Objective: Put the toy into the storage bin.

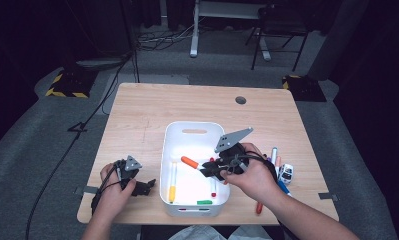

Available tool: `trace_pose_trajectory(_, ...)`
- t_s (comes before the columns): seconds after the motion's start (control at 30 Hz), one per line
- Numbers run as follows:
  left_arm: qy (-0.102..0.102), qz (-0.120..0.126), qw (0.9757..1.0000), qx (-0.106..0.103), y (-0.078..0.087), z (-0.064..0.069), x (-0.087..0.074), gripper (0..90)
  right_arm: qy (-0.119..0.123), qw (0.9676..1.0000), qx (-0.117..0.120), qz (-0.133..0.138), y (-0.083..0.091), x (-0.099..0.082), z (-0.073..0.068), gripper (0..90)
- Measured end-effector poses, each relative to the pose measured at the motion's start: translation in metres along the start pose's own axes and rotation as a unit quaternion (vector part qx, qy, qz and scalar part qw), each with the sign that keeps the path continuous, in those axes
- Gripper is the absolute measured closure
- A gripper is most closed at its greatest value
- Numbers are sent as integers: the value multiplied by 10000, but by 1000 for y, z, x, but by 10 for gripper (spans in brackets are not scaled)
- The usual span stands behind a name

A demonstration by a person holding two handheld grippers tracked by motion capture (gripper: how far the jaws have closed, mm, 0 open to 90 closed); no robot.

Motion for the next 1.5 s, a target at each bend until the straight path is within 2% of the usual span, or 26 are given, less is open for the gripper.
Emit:
trace_pose_trajectory(0.13, -9, -4, 10000, 1, 0, 0, 0, 0, 46, 9999, 71, -149, -8, -5, -6, 772)
trace_pose_trajectory(0.37, -4, -11, 10000, 0, 0, 0, 0, 0, 146, 9986, 0, -513, -16, -16, -11, 772)
trace_pose_trajectory(0.7, -9, -3, 10000, 1, 0, 0, 0, 0, 166, 9968, 64, -780, -28, -26, -14, 772)
trace_pose_trajectory(0.9, -8, -2, 10000, 1, 0, 0, 0, 0, 267, 9957, 79, -888, -34, -28, -13, 771)
trace_pose_trajectory(0.93, -8, -2, 10000, 1, 0, 0, 0, 0, 375, 9955, 64, -871, -35, -27, -12, 772)
trace_pose_trajectory(1.07, -8, -2, 10000, 2, 0, 0, 0, 0, 406, 9924, -20, -1162, -40, -25, -13, 771)
trace_pose_trajectory(1.33, -8, -1, 10000, 1, 0, 0, 0, 0, 440, 9876, -44, -1507, -52, -31, -17, 770)
trace_pose_trajectory(1.43, -7, -2, 10000, -2, 0, 0, 0, 0, 422, 9867, -46, -1568, -55, -33, -17, 770)
trace_pose_trajectory(1.5, -7, -1, 10000, 0, 0, 0, 0, 0, 380, 9846, -47, -1705, -57, -35, -16, 768)
Point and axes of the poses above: each handheld gripper's, and its own axes: y roughly backward along the jaws, x roughly out of its top, z roughly to its right, the point moved 5 cm from there along -y, roughly forward along the jaws, and after that the axes turned 10 degrees about -y, right-handed, at the moved point
